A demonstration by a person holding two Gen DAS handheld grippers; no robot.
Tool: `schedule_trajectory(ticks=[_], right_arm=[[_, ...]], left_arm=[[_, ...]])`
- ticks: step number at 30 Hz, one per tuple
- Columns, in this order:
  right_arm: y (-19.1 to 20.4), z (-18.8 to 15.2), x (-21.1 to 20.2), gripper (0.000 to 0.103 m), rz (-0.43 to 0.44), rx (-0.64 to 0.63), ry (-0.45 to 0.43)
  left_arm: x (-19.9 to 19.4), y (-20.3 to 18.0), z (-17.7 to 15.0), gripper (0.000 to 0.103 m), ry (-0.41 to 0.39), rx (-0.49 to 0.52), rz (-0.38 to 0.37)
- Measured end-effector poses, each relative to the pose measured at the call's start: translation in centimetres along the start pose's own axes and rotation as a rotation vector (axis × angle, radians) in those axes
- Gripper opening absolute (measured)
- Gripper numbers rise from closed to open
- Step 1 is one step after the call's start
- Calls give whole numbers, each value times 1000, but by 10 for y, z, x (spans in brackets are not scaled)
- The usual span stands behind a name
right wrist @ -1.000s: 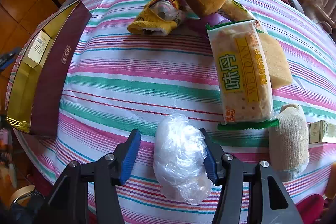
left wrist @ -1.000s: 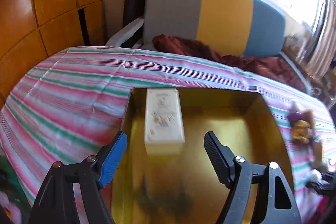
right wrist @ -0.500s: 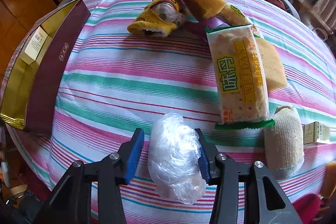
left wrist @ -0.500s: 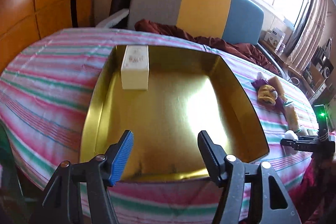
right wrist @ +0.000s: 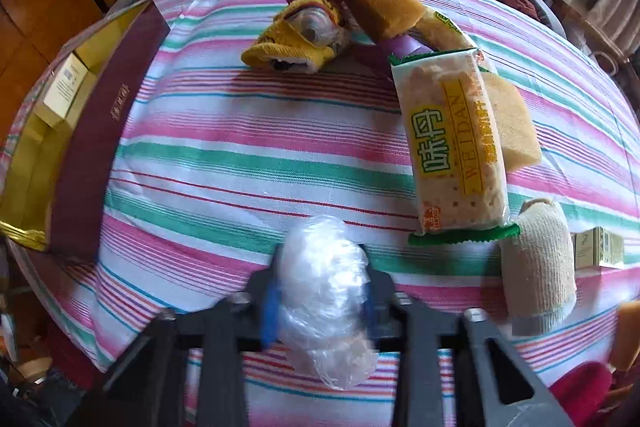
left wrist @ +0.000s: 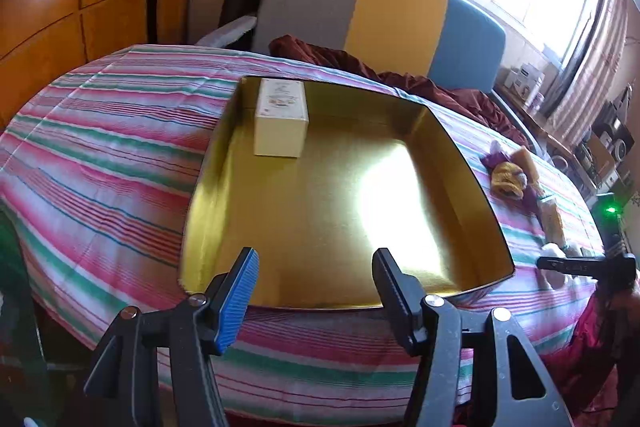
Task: Organize objects
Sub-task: 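Carry the clear plastic bag into the gold tray and open the right tool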
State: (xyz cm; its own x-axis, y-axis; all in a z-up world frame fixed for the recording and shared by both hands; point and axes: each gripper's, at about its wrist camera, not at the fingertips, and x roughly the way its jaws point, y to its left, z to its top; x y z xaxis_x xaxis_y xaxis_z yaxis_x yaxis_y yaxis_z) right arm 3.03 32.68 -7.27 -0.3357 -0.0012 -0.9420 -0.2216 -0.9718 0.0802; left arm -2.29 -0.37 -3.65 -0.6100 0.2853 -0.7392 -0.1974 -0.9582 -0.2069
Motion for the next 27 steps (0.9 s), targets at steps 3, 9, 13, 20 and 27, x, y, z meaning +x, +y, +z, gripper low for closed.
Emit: schedule_trajectory(ticks=[3,9,13,20,27], right_arm=[[18,5,-29,29,93,-20,-69],[125,28,-67,30,334,-172,-154],[223,44,-45,30,426,-276,-101],[322,72,23,33,511,-237,33],[345,87,46,60,597,-132,83]], left_arm=[[-7,12,2,60,-23,-24,23],[-12,25,5,60,-42,-54,55],[-17,33,6,60,-56,-71,69],[-13,52,5,60,-47,-122,94],[-6,63,2,60,-24,-152,104]])
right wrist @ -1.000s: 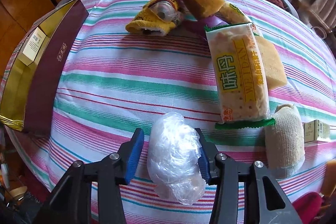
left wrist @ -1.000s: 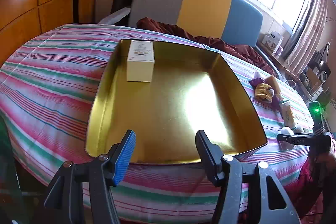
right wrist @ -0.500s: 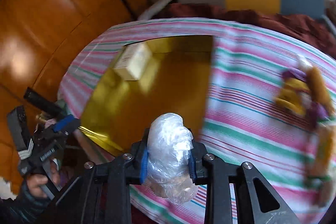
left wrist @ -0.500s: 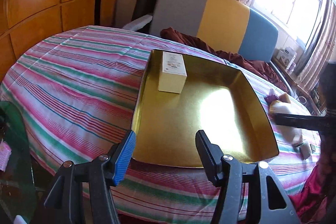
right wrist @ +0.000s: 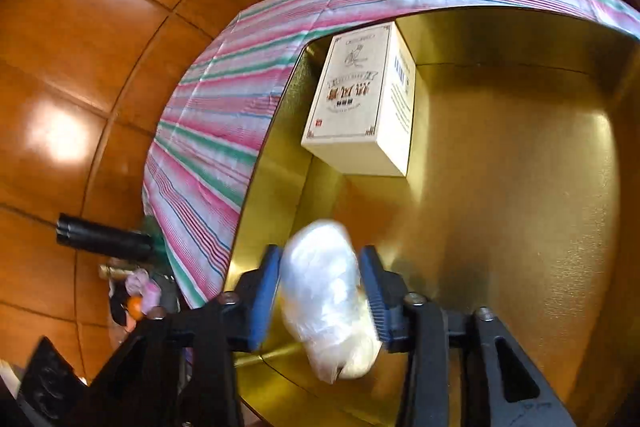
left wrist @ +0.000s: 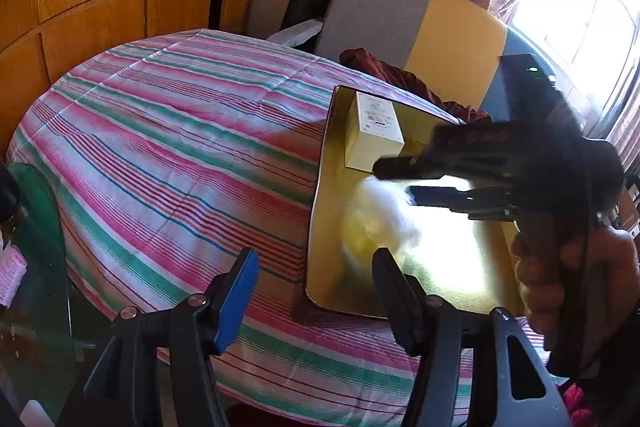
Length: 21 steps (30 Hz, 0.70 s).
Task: Organize objects
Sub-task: 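Carry the clear plastic bag into the gold tray and open the right tool, then grasp the yellow knitted sock with the left tool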
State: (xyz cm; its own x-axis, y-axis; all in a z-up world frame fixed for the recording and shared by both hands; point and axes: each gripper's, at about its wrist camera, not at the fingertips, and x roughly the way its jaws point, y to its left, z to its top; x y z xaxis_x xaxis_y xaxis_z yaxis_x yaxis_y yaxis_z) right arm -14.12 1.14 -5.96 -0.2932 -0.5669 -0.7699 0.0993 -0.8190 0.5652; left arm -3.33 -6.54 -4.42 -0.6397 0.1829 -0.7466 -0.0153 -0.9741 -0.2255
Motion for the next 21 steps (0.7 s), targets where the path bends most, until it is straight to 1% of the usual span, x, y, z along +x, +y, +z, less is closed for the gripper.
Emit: schedule_trajectory(ticks=[2,4,7,11,13,17,19,21], right_arm=[[-2,-1,-3,77,33,9,-17],[-3,-7,-15,76,33,-4,-32],[-1,-18,-36,77,-15,-71,-67],[-7,-36,-66,86,-73,-130,-114],[-13,-44,-82,88,-109,-151,-143],[-32,-58,-115,90,-162,-158,-200],[-49,-64,-133,94,-182,-137,-225],[-68,-70,-152,94,-208,-110,-253]], left_arm=[[1,0,-1,60,2,-1,3],[1,-1,-1,60,0,5,5],[0,-6,-2,60,-2,19,4],[-5,-17,-2,60,-9,50,-1],[-8,-25,-2,60,-11,72,-8],[-10,-44,-4,60,-3,116,-18],[-12,-54,-4,60,-5,144,-39],[-14,-64,-4,60,-10,172,-46]])
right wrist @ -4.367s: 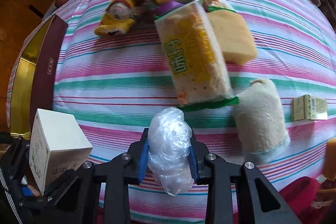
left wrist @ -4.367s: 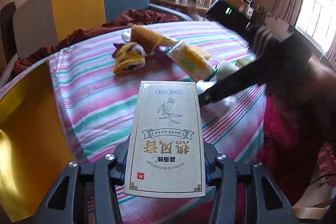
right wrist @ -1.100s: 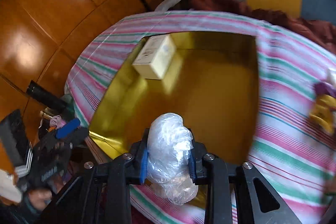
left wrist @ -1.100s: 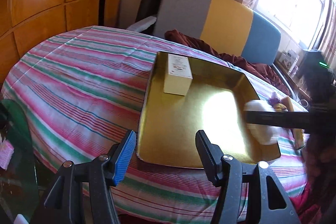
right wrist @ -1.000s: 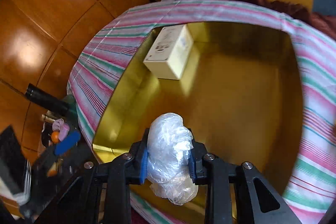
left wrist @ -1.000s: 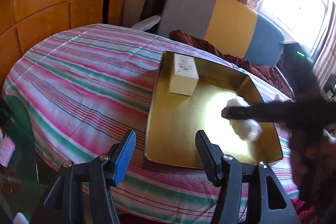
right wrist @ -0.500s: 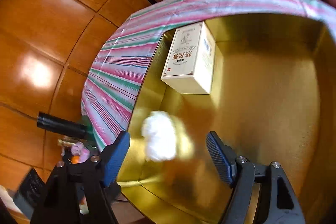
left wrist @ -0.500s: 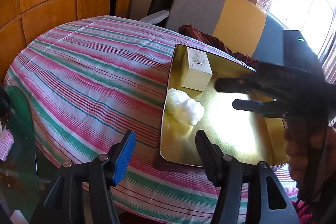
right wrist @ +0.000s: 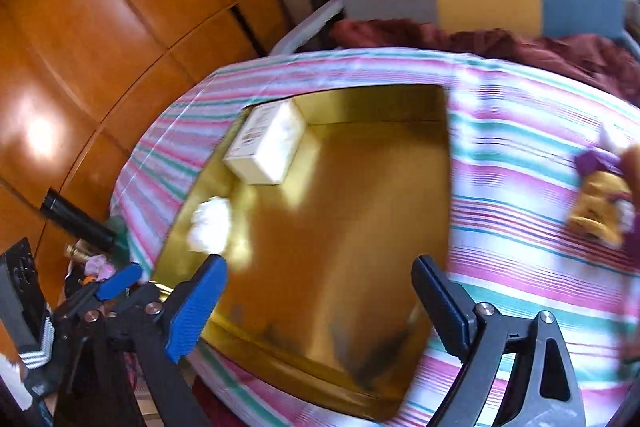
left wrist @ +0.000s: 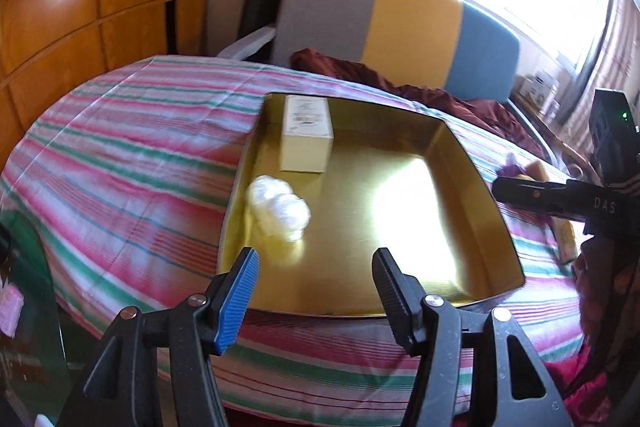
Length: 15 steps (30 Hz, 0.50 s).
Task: Organize objects
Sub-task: 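Grasp the yellow knitted sock with the left tool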
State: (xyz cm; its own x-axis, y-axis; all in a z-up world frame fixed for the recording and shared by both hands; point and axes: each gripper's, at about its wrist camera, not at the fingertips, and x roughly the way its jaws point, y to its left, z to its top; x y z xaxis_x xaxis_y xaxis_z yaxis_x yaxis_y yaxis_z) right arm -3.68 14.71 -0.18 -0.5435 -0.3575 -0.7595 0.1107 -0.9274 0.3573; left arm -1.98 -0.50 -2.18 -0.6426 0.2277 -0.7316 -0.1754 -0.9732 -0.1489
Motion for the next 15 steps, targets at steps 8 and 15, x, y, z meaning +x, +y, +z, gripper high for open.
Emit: schedule_trajectory(ticks=[8,15], right_arm=[[-99,-14,-69,94,-156,135,-88],[-214,-24,-138,97,-329,363,-262]], left_arm=[[-1,-47,10,60,-1,113,-67],[3,-114,25,60,18,239,-157]])
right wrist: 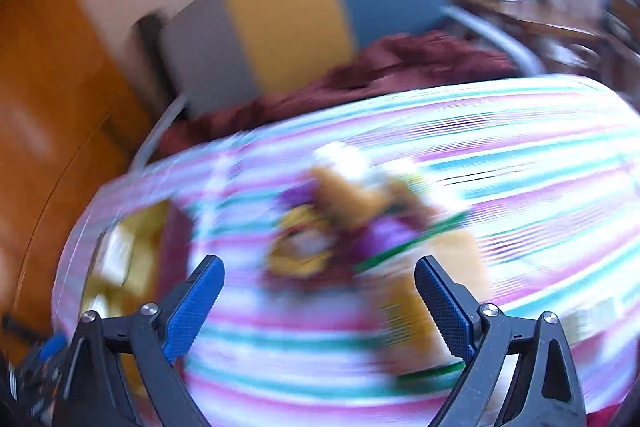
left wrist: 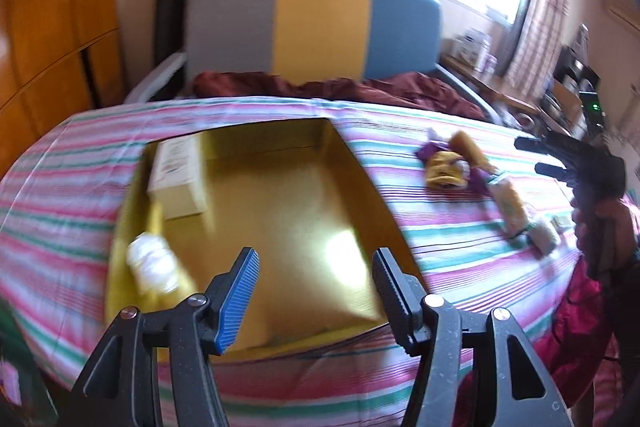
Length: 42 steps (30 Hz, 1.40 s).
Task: Organize objects
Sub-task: 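Grasp the yellow knitted sock with the left tool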
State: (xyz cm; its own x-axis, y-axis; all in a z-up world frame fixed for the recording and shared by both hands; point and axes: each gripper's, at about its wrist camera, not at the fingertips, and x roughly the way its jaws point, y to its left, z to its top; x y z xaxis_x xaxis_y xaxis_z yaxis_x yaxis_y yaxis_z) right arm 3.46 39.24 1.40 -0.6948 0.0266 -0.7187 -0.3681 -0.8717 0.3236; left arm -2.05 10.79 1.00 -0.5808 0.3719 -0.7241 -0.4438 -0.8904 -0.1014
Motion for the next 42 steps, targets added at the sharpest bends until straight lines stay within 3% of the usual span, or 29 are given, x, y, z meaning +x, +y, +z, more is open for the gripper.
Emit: schedule_trajectory(ticks=[4,6,8,18,21,24,31,35,37,39,42], right_arm=[[-61,2,-6,98,-36,205,-66],[-87,2,-5,98,-13,344,-61],[-97,3,-6,101,8,396,-70],[-107,-4,-1,103,78,473,-3],[-111,-5,2,103,98,500,11],[-112,-5,4,103,119,508,23],[-109,-4,9,103,143,498,40],[-107,-3,11,103,144,487,45],[-106,-2,11,103,137,483,42],[-104,-1,10,103,126,459,37],[-99,2,9,103,109,421,23]], left_arm=[[14,-44,23,60,9,78,-75],[25,-65,35,60,21,111,-105],[41,-85,46,60,41,138,-127],[142,-149,82,60,208,111,-230],[166,-156,91,67,242,93,-228],[189,-164,98,77,247,95,-221],[229,-176,109,77,234,96,-213],[255,-175,109,76,277,60,-209],[261,-167,105,48,286,15,-203],[259,-157,99,45,282,-57,-239],[246,-155,88,41,271,-43,-236]])
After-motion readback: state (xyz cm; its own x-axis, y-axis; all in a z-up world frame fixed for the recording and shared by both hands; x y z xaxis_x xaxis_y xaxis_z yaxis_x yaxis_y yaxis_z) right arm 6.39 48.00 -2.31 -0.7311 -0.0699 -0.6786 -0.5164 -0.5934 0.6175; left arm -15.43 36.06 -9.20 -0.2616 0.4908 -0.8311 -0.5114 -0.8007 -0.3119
